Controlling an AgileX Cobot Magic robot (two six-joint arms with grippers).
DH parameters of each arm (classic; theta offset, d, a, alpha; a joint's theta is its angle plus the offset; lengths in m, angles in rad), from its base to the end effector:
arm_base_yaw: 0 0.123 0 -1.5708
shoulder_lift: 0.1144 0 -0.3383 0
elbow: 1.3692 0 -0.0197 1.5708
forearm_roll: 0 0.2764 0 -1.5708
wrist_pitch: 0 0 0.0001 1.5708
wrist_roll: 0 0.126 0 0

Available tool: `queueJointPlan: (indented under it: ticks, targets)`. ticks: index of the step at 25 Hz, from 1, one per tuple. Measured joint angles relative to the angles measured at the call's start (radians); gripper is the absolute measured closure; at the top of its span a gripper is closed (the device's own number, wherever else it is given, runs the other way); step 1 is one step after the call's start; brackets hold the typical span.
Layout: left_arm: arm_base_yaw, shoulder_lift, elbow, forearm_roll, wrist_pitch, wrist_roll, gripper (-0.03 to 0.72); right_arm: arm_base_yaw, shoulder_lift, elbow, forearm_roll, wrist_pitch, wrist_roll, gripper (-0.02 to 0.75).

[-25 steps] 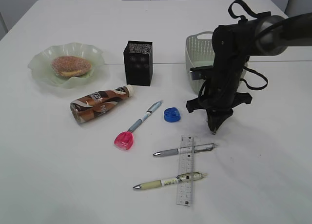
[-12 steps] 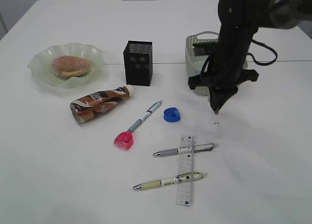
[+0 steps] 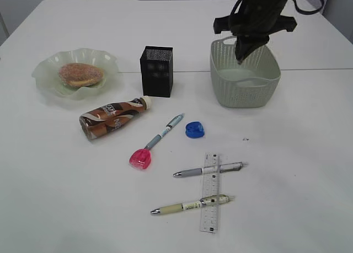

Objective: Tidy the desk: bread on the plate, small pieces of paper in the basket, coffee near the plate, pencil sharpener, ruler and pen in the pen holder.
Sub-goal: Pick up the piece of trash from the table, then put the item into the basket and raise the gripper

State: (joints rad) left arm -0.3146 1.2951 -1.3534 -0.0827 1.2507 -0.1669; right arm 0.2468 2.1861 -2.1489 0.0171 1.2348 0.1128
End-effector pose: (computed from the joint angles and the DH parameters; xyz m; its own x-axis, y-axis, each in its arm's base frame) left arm 0.2563 -0.0938 0.4042 -0.8991 0.0915 -0.4281 0.1728 0.9727 -0.1550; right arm 0.5308 0.1358 0.2919 -0.9216 -0.1103 -0.3721 -0.1423 0.9880 0.0593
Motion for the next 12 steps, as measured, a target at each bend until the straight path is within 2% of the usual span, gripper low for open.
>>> queueJointPlan:
  ticks: [7,12]
  targets:
    - [0.0,0.0,0.0,-0.002,0.0,0.0,0.318,-0.056,0.136,-0.203,-0.061,0.006,0.016,0.734]
    - [0.0,0.0,0.0,-0.01,0.0,0.0,0.318,-0.072,0.204,-0.256,-0.073,0.008,0.016,0.734]
